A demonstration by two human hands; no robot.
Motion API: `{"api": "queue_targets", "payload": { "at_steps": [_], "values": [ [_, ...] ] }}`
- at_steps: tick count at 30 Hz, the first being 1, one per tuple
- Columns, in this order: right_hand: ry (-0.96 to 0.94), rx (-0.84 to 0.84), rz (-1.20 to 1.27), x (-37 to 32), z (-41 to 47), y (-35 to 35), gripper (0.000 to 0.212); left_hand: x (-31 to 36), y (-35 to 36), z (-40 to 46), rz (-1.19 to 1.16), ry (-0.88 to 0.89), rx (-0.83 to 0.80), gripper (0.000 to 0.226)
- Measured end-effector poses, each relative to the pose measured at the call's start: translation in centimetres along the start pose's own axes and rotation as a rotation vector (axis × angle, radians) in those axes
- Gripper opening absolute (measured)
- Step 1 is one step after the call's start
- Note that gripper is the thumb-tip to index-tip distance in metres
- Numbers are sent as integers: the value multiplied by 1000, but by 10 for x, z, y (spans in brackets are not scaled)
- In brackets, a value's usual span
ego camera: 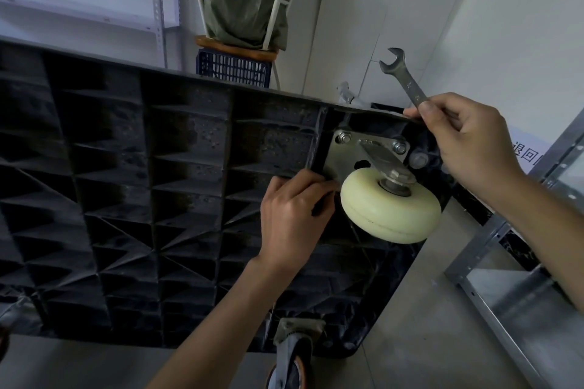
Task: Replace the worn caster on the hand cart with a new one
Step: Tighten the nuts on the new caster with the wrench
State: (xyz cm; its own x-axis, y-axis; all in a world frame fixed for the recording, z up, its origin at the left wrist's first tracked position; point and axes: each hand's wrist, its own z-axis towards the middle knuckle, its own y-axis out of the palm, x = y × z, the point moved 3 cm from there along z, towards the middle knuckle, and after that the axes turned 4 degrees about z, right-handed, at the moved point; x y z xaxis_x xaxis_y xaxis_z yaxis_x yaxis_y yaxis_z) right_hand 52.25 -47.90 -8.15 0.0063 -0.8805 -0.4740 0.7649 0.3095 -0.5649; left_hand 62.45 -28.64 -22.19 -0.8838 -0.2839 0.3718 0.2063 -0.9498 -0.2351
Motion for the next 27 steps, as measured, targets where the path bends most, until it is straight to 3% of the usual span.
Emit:
{"api": "queue_targets", "payload": {
  "at_steps": [9,12,27],
  "values": [
    [4,-9,-8,-2,-2,0,27,-5,-3,-2,16,-111,7,23],
    [0,-9,-14,-2,-2,-1,28,-3,-2,-1,14,-93,7,15],
    [0,-17,-20,-4,-2,-1,28,-5,1,3,-53,-37,-60,19]
  ]
}}
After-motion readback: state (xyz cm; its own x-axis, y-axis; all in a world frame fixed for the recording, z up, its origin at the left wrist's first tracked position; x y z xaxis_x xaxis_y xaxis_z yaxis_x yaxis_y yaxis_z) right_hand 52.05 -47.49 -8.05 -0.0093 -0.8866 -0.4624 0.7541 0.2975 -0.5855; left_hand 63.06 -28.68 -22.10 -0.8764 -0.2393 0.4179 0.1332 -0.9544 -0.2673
